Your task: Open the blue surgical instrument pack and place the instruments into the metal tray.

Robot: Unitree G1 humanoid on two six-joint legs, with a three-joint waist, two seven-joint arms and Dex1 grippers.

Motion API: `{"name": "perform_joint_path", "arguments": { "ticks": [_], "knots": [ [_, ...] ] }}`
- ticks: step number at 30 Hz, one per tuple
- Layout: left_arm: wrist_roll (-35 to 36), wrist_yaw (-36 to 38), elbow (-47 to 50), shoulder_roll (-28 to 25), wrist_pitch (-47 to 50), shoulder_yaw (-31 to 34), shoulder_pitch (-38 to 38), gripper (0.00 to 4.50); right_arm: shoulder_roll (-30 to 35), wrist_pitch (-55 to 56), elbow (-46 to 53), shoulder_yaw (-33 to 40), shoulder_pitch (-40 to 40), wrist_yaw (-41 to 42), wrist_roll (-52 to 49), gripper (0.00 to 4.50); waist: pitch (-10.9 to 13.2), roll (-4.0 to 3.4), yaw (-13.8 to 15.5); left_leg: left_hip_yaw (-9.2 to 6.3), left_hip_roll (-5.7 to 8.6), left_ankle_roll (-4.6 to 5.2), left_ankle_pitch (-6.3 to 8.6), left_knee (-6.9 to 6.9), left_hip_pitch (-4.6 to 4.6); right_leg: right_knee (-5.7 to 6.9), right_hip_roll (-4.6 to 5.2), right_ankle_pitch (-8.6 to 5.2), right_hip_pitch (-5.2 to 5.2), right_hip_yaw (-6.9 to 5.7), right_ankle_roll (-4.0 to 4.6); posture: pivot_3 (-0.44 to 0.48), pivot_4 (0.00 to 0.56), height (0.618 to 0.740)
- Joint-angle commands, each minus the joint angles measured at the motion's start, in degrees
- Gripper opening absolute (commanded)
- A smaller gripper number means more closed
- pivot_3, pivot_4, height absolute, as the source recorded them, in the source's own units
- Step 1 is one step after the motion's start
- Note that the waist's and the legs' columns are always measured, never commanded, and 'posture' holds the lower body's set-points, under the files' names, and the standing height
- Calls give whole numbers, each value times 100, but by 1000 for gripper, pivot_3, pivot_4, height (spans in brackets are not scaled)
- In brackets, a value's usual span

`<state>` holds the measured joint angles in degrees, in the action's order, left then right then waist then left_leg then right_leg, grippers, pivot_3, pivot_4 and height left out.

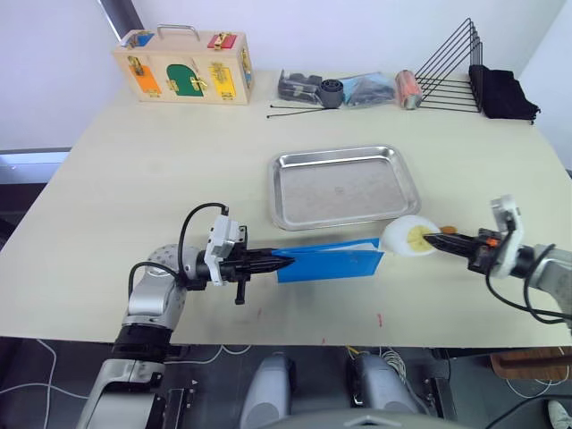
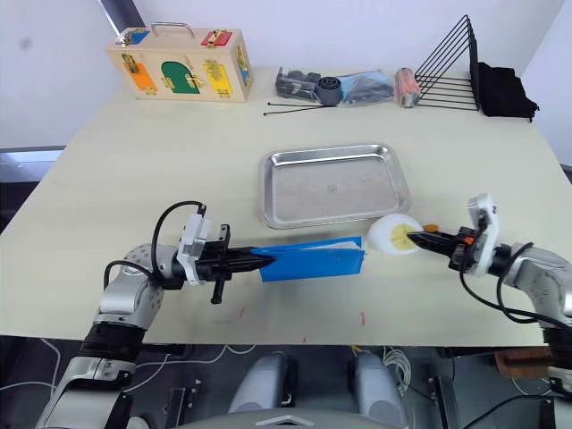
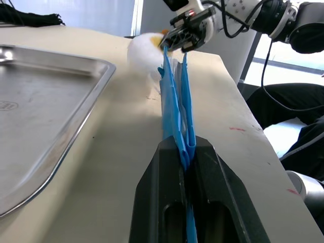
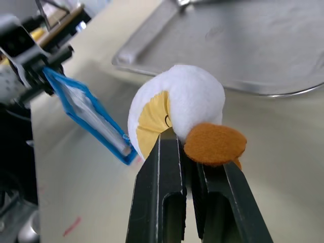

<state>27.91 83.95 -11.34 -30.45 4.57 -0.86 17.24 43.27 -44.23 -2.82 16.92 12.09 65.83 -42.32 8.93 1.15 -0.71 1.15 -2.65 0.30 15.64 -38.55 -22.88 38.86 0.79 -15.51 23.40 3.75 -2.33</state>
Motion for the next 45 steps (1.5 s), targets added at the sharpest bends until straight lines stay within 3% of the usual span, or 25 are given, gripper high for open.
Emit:
{"name": "perform_joint_path", "arguments": {
  "ticks": [1,10,19,27,35,45],
  "knots": [
    [-68,61,-56,14,-127,-49,135,0,139,-383,163,684,85,-72,-657,102,0,0,-9,0,0,0,0,0,1,1,-1,0,0,0,0,0,150,740],
    [-211,125,-428,139,-295,-200,436,0,-66,-1610,530,1355,469,-804,-2282,102,0,0,-14,-2,-1,0,0,0,0,1,-4,0,0,2,0,0,150,740],
    [-291,198,-676,187,-391,-255,628,0,-439,-1780,1270,1010,1001,-1551,-2924,102,0,0,-20,-4,-2,0,0,0,-3,-1,-4,0,1,1,-1,0,150,740],
    [-365,241,-843,259,-457,-314,745,0,-589,-1116,1898,-387,1367,-1224,-1908,102,0,0,-19,-6,-2,0,0,0,-4,0,-4,0,2,-2,-1,0,150,740],
    [-444,282,-926,332,-487,-318,819,0,-1591,120,1534,-1997,2058,-910,-453,102,0,-1,-13,-11,-3,0,0,-1,-9,1,-6,0,4,-7,-1,0,150,740],
    [-462,247,-879,344,-491,-301,736,0,-2403,709,1395,-2411,2285,-925,72,102,0,-1,-18,-14,-2,0,0,-2,-9,3,-3,0,5,-12,0,0,150,740]
  ]
}}
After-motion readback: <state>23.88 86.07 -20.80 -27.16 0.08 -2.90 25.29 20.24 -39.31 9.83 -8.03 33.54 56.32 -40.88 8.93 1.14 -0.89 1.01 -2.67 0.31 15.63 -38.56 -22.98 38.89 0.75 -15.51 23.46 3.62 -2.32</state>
